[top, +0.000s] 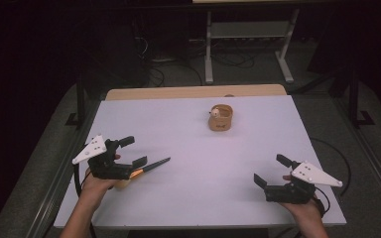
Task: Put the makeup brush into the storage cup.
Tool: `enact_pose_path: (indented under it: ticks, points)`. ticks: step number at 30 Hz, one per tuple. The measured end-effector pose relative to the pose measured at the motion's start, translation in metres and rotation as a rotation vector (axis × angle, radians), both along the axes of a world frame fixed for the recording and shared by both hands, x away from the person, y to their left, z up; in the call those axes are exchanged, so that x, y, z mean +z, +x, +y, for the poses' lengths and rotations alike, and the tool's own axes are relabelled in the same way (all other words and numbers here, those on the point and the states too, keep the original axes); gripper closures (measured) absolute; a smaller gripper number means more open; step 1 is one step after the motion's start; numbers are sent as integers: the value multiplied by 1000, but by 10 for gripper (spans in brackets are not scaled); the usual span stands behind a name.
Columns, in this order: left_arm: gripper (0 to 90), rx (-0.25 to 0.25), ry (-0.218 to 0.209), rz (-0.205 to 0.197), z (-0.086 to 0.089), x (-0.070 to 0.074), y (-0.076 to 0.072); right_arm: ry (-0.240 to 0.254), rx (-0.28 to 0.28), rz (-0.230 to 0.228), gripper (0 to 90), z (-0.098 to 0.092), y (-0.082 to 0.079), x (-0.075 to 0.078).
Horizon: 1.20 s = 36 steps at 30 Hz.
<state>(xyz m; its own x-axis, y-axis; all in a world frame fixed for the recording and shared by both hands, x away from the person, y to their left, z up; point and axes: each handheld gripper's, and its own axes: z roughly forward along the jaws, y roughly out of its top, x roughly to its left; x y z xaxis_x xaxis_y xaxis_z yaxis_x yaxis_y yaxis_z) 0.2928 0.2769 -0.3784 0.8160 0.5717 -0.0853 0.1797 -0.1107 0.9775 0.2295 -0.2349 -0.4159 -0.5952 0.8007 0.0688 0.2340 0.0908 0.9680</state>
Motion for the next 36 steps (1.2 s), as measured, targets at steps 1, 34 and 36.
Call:
enact_pose_path:
  ticks: [1,34,36]
  points:
    - [104,-2,-2,-8,1,1,0,-2,1,-3,0,0,0,0]
    - [104,8,-3,-68,-8,14,39,2,-7,-4,0,0,-1,1]
    - [104,4,2,-63,-9,13,41,1,-8,-6,0,0,-1,1]
